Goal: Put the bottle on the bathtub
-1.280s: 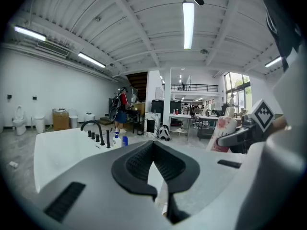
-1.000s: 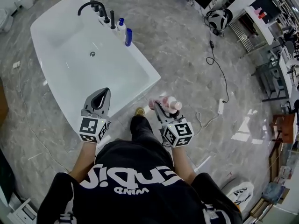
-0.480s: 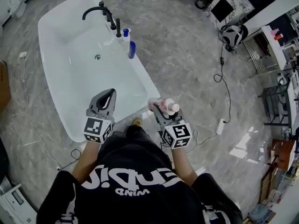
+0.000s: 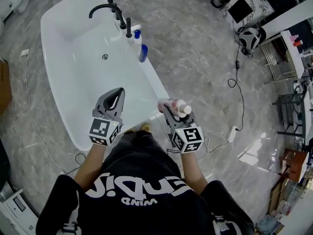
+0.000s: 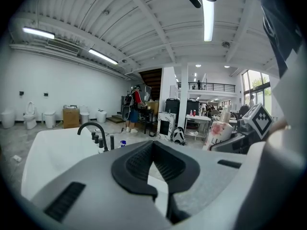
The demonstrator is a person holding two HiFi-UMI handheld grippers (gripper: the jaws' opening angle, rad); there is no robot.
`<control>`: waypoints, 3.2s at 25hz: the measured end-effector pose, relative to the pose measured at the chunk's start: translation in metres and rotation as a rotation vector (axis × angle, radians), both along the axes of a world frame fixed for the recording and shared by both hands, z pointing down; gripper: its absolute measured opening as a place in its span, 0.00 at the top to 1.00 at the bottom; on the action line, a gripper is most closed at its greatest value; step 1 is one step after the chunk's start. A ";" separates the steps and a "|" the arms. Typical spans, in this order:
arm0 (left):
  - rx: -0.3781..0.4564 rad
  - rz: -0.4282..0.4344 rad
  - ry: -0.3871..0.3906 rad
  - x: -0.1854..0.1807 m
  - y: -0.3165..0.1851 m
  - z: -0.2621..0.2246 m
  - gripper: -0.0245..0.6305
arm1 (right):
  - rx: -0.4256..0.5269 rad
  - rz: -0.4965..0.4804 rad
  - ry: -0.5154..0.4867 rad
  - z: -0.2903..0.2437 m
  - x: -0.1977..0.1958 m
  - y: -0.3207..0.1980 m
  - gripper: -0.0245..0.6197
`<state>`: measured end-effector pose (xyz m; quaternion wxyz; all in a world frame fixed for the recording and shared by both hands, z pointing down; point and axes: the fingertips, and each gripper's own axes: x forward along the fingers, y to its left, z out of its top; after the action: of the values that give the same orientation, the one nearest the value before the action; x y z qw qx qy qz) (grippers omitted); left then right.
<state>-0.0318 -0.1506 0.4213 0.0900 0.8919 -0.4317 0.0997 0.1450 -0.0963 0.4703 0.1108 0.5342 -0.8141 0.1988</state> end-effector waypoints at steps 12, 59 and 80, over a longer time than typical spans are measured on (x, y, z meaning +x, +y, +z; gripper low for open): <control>-0.072 0.007 0.004 -0.002 -0.057 0.050 0.95 | -0.044 0.035 0.062 0.054 -0.003 -0.068 0.59; -0.240 -0.074 0.012 0.013 -0.138 0.200 0.95 | -0.162 -0.079 0.169 0.241 -0.033 -0.222 0.59; -0.188 -0.061 0.046 0.015 -0.088 0.103 0.95 | -0.114 0.030 0.064 0.132 -0.006 -0.144 0.59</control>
<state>-0.0163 -0.2388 0.5238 0.1863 0.8681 -0.4451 0.1167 0.1393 -0.2402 0.6025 0.1640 0.5455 -0.7893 0.2291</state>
